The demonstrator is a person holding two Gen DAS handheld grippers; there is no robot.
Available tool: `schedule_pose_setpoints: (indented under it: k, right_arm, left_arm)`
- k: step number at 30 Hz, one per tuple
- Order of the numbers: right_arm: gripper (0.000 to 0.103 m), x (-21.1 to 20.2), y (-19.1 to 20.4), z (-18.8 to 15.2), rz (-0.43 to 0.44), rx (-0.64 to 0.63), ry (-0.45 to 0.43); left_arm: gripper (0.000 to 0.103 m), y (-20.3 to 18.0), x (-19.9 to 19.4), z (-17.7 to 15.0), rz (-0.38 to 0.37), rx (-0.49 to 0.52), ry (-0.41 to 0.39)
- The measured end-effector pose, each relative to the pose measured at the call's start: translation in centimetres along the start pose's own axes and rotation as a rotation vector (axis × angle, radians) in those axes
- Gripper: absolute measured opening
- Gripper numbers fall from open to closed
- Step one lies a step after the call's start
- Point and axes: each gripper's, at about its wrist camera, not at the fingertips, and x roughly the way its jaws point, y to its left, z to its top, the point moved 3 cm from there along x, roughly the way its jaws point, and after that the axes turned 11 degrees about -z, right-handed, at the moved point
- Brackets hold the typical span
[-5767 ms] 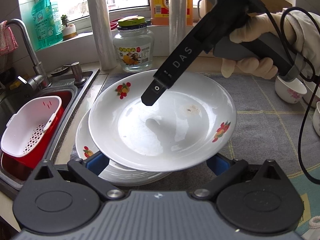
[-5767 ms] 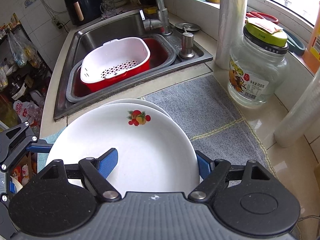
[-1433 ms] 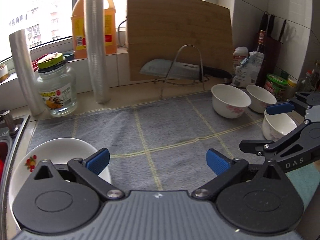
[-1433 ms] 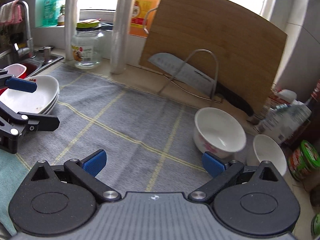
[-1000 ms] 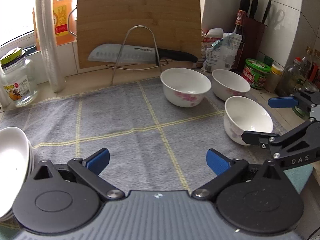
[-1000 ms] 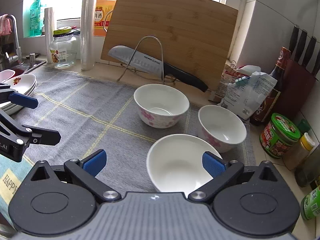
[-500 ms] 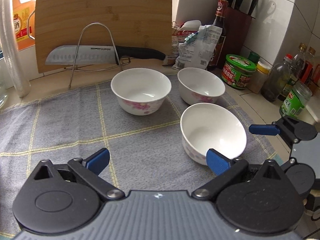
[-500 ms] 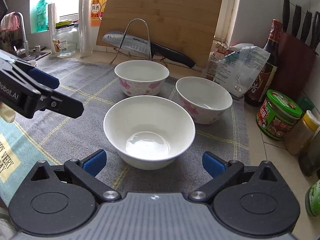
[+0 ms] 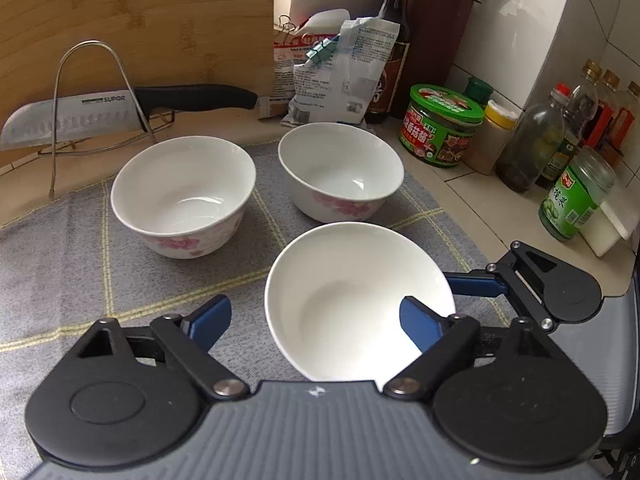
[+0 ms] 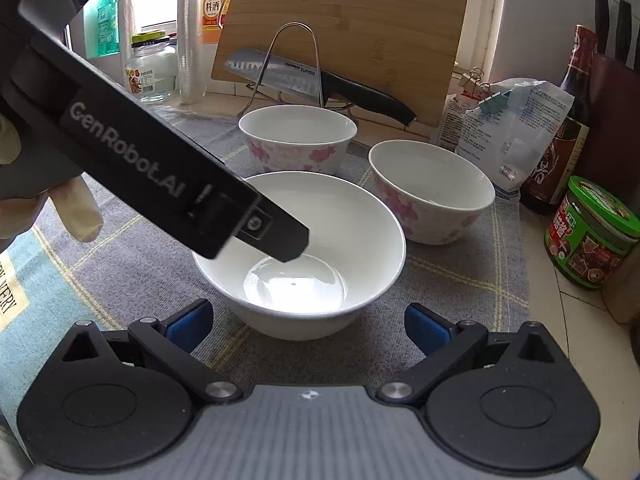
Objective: Organize plates and bowls
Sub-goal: 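Close the left tool on the rim of a pink-flowered white bowl, then lift the bowl with the left tool and carry it toward the plate stack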
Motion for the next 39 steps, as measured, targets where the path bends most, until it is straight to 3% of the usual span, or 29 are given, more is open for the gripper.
schedule_pose_setpoints:
  k: [6, 10, 18, 28, 39]
  right_arm:
    - [0.1, 0.4, 0.1, 0.5, 0.032, -0.014, -0.014]
    - [0.093, 0.4, 0.2, 0.6, 0.048, -0.026, -0.022]
    - [0.093, 0.4, 0.3, 0.7, 0.05, -0.027, -0.023]
    - [0.092, 0.3, 0.6, 0.9, 0.031, -0.033, -0.005]
    - [0.092, -0.9, 2.3, 2.1, 0.053, -0.076, -0.002]
  left_arm:
    - [0.082, 0.0, 1.1, 0.8, -0.022, -0.005, 0.019]
    - [0.079, 0.2, 1.4, 0.9, -0.033, -0.007, 0.031]
    - [0.072, 0.1, 2.1, 1.1, -0.055, 0.009, 0.052]
    - [0.072, 0.0, 1.8, 1.0, -0.074, 0.009, 0.046]
    - [0.072, 1.1, -1.2, -0.2, -0.068, -0.039, -0.001]
